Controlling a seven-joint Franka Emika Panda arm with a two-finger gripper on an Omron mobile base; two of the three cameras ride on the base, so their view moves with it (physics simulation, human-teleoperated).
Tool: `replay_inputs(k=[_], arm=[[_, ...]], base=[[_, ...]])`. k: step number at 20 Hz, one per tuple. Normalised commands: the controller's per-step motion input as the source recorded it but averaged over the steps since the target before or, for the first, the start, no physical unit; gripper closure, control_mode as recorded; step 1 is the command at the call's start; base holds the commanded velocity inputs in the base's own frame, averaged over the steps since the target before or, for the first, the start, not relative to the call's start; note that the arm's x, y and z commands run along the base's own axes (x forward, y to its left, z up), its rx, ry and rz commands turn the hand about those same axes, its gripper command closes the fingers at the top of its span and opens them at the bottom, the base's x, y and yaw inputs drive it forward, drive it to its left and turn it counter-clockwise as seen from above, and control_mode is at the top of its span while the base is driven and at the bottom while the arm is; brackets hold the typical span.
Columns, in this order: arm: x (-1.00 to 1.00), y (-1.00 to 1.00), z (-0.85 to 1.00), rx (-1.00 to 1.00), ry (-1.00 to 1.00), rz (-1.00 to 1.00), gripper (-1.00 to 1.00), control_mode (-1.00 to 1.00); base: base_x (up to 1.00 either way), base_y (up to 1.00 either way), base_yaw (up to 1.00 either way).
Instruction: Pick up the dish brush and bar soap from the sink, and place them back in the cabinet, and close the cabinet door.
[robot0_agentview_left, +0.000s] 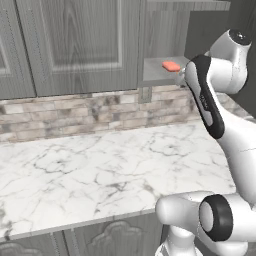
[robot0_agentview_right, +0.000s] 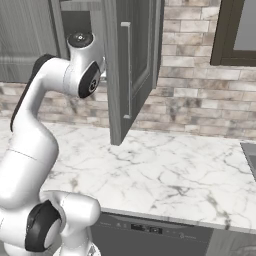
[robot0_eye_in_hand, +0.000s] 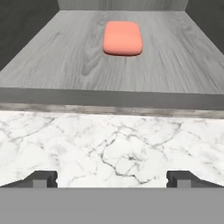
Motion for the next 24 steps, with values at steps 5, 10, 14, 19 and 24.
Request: replay_inputs(k=[5, 10, 14, 19, 24], arm=[[-0.86, 0.00, 0.00, 0.00, 0.12, 0.00, -1.00, -1.00], [-0.88, 0.00, 0.00, 0.00, 0.14, 0.00, -1.00, -1.00], [-0.79, 0.10, -0.04, -0.01, 0.11, -0.02, -1.00, -1.00], [-0.71, 0.28, -0.07, -0.01, 0.05, -0.01, -1.00, -1.00], [-0.49, 0.30, -0.22, -0.01, 0.03, 0.00, -1.00, -1.00]], base=[[0.00, 0.00, 0.00], [0.00, 0.00, 0.00], [0.00, 0.00, 0.00], [0.00, 0.00, 0.00], [0.00, 0.00, 0.00]])
